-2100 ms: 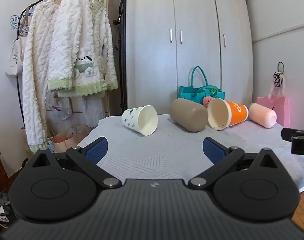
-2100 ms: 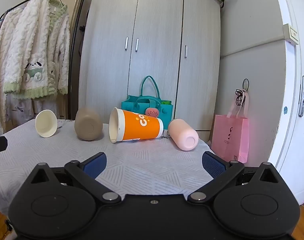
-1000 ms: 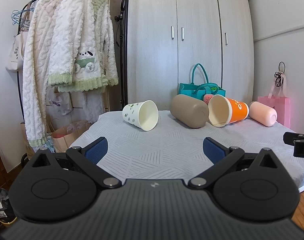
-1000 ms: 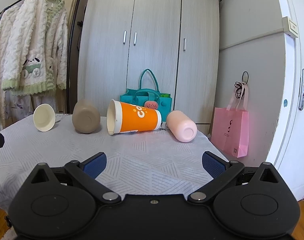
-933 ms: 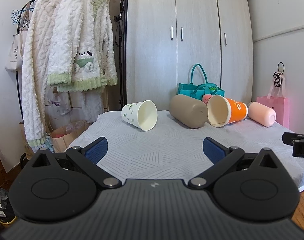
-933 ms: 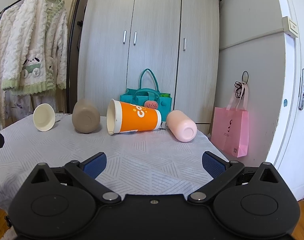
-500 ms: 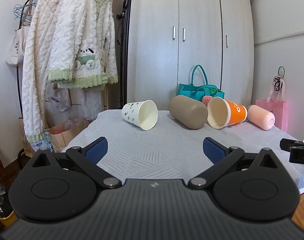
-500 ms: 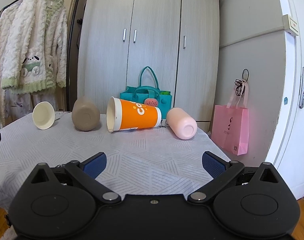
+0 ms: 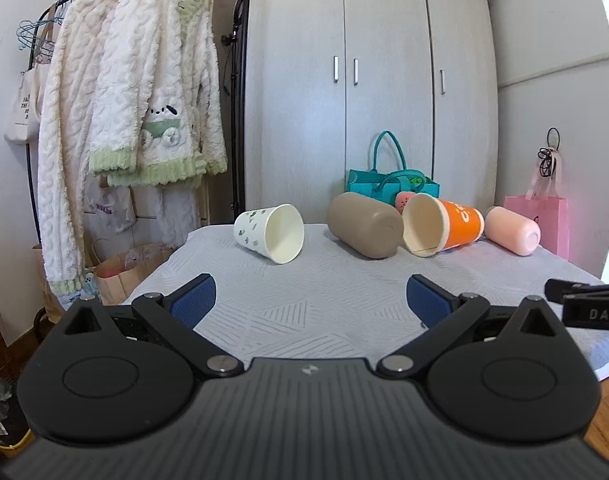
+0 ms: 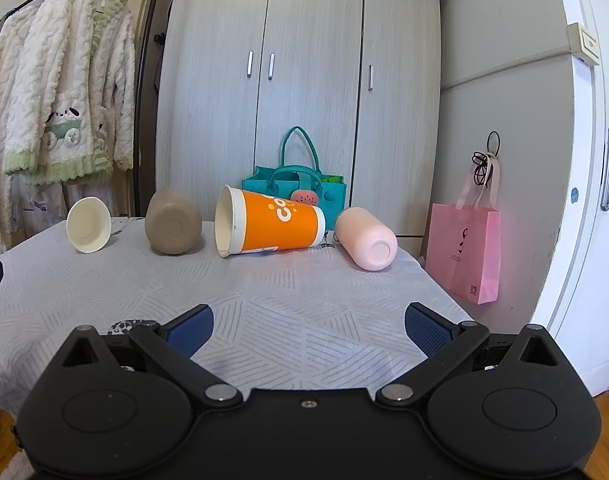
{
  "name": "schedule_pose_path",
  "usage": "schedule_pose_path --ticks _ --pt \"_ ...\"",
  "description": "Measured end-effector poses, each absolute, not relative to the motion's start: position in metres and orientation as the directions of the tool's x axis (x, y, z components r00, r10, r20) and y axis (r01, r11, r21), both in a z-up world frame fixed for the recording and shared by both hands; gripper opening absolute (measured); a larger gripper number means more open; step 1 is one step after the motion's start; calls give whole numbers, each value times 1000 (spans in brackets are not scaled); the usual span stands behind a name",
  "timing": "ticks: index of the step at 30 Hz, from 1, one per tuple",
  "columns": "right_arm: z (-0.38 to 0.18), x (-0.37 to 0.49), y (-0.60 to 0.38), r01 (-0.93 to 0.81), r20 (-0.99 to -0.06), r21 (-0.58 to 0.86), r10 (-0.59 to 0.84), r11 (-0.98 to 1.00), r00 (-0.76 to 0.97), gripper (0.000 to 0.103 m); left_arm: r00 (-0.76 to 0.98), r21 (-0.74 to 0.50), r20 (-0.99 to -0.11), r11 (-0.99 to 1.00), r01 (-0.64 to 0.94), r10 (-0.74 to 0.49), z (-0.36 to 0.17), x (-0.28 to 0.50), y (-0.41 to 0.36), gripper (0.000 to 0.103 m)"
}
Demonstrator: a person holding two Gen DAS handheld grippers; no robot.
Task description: Flip cup upright
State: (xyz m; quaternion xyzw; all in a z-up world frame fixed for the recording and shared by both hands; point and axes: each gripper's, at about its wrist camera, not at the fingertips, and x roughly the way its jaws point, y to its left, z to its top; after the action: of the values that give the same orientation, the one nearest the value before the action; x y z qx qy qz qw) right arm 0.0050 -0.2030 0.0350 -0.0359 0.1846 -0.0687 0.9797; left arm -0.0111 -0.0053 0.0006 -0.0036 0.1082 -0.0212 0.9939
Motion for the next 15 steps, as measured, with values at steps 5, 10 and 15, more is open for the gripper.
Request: schedule_pose_path --ticks 5,10,15 --pt "34 5 -203 112 -364 -93 -139 989 921 103 971 -33 -235 999 37 -44 2 -9 -5 103" --pt "35 6 -203 114 -370 -77 -135 990 919 103 967 -37 -252 999 37 -45 1 -1 -6 103" --pt "35 7 -204 106 -380 -73 -126 992 916 103 965 -37 -260 999 37 -45 0 1 -7 103"
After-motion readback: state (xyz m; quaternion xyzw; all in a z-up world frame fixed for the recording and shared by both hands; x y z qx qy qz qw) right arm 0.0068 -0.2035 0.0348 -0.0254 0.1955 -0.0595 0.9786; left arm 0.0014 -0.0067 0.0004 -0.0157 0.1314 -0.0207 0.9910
